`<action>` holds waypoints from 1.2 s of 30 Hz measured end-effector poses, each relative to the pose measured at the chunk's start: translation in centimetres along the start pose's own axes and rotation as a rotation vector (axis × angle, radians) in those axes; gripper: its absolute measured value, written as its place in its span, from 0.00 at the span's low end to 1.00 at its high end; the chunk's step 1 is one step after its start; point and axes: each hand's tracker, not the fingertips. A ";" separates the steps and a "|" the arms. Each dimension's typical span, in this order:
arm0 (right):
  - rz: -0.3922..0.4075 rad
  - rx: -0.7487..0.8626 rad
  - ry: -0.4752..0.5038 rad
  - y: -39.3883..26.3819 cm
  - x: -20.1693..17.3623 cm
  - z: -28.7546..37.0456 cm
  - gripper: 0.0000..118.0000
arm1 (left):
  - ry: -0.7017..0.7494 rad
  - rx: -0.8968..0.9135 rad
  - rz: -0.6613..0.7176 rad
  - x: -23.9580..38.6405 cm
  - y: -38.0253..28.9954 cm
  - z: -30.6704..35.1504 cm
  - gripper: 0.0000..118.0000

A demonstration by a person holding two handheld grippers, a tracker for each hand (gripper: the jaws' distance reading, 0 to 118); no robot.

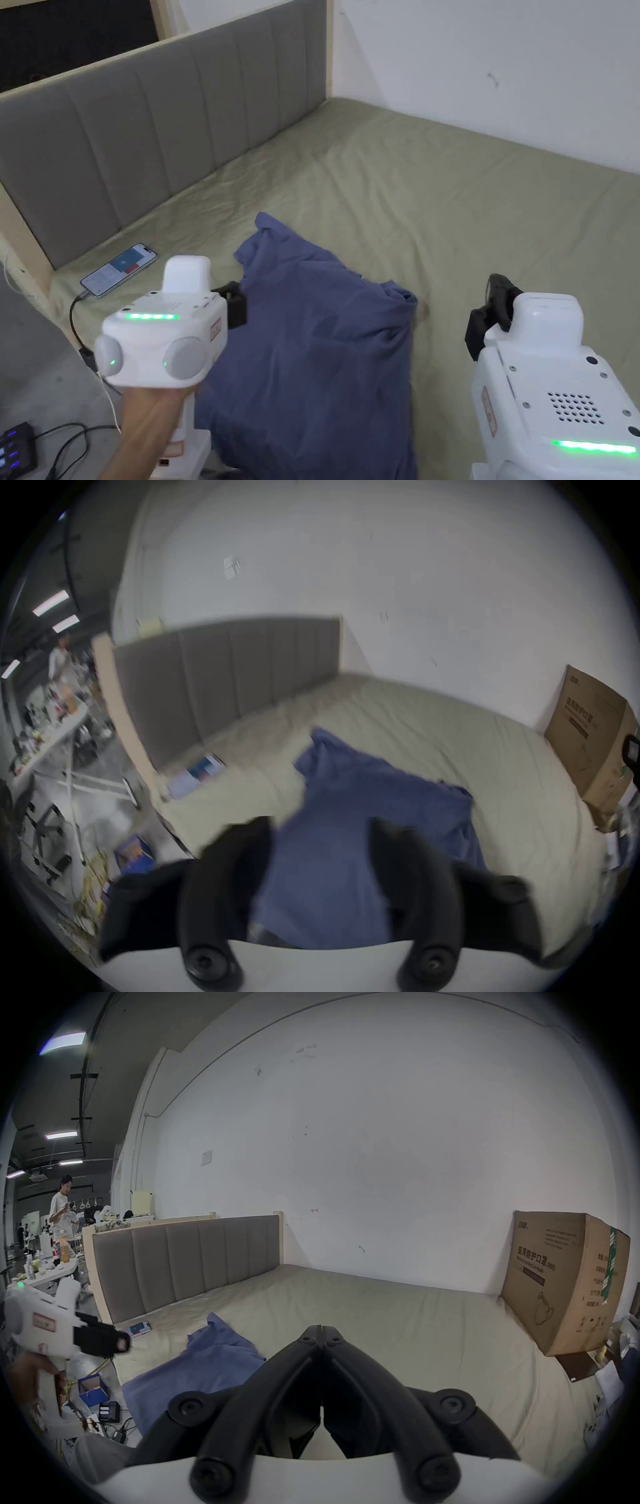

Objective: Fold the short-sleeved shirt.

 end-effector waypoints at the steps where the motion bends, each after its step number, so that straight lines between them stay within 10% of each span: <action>1: 0.000 -0.007 -0.009 -0.2 0.4 -0.2 0.00 | -0.037 -0.067 0.018 0.6 0.0 -1.5 0.83; 14: 0.004 -0.080 -0.109 -2.3 5.5 -1.1 0.00 | -0.052 -0.397 -0.140 9.7 -4.2 -15.8 0.80; 18: 0.008 -0.097 -0.133 -2.8 6.7 -0.9 0.00 | -0.052 -0.420 -0.172 11.2 -6.0 -16.0 0.54; 21: 0.001 -0.104 -0.141 -3.0 7.4 -0.6 0.00 | -0.082 -0.408 -0.207 11.6 -5.9 -15.0 0.05; 29: -0.030 -0.073 -0.152 -2.3 8.7 1.4 0.00 | -0.286 -0.261 0.039 8.7 -1.7 -8.4 0.03; 36: -0.059 -0.027 -0.184 -1.3 10.7 4.2 0.00 | -0.436 -0.079 -0.120 13.6 5.0 -0.6 0.03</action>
